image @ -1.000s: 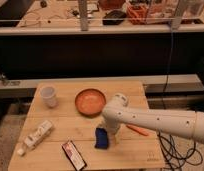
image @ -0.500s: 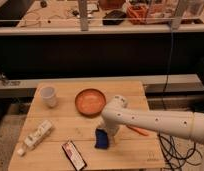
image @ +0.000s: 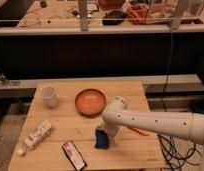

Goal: Place the white sponge in the ceramic cup

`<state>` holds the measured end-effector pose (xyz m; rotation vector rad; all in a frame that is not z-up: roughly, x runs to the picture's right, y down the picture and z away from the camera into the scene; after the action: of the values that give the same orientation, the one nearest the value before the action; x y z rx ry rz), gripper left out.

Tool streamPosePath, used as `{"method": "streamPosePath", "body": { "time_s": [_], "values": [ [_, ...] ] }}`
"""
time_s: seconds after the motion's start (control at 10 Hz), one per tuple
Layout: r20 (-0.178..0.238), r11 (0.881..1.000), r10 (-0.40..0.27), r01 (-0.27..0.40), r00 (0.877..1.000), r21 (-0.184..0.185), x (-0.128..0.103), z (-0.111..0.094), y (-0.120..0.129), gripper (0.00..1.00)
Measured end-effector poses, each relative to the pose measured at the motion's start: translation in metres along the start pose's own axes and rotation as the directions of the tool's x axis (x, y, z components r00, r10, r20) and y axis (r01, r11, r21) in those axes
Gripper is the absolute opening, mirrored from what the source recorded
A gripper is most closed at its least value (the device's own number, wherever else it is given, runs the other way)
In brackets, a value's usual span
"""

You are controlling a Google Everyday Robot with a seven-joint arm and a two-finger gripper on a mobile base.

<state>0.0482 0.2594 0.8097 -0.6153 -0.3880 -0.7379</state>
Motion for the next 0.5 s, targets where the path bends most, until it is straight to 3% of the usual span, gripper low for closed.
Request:
{"method": "streamPosePath", "body": {
  "time_s": [0.2,0.4,0.5],
  "values": [
    [0.002,1.0,0.004,-0.004,1.0,-0.003,0.0003,0.0012,0.0013,0.51],
    [0.0,1.0,0.002,-0.002,1.0,-0.003,0.0006,0.0003,0.0011,0.53],
    [0.001,1.0,0.003,-0.003,1.0,-0.005,0.0003,-0.0001,0.0018,0.48]
  ]
}}
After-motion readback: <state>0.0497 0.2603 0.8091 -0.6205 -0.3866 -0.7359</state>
